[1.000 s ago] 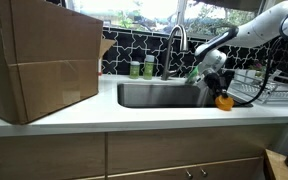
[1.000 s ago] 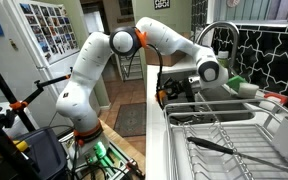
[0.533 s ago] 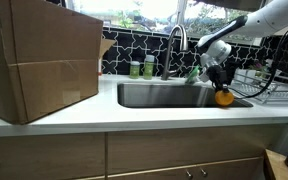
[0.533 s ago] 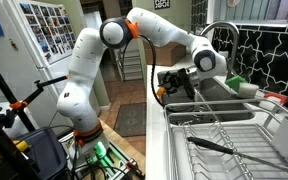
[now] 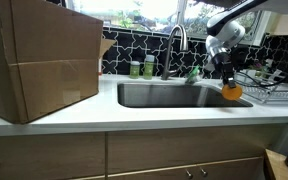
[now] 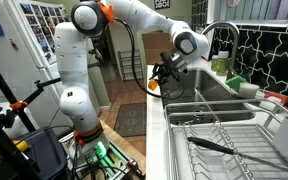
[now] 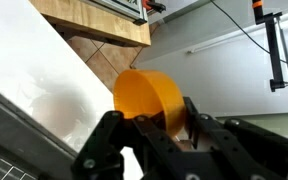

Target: Remove the orange bowl from the sink

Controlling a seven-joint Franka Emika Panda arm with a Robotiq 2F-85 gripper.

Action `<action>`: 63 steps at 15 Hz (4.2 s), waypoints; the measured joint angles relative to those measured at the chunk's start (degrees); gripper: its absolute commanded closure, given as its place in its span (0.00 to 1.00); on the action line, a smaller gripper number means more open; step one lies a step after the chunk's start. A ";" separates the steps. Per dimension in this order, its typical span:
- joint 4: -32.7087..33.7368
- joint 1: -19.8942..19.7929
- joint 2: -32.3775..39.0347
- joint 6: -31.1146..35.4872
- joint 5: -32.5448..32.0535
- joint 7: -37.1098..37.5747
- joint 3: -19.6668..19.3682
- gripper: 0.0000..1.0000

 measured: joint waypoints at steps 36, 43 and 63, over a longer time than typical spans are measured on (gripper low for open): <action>-14.59 14.90 -12.28 26.45 -29.80 59.34 7.47 0.94; -17.93 16.61 -12.25 32.05 -31.58 69.15 9.22 0.93; -20.11 17.18 -12.24 38.08 -31.91 70.42 9.50 0.49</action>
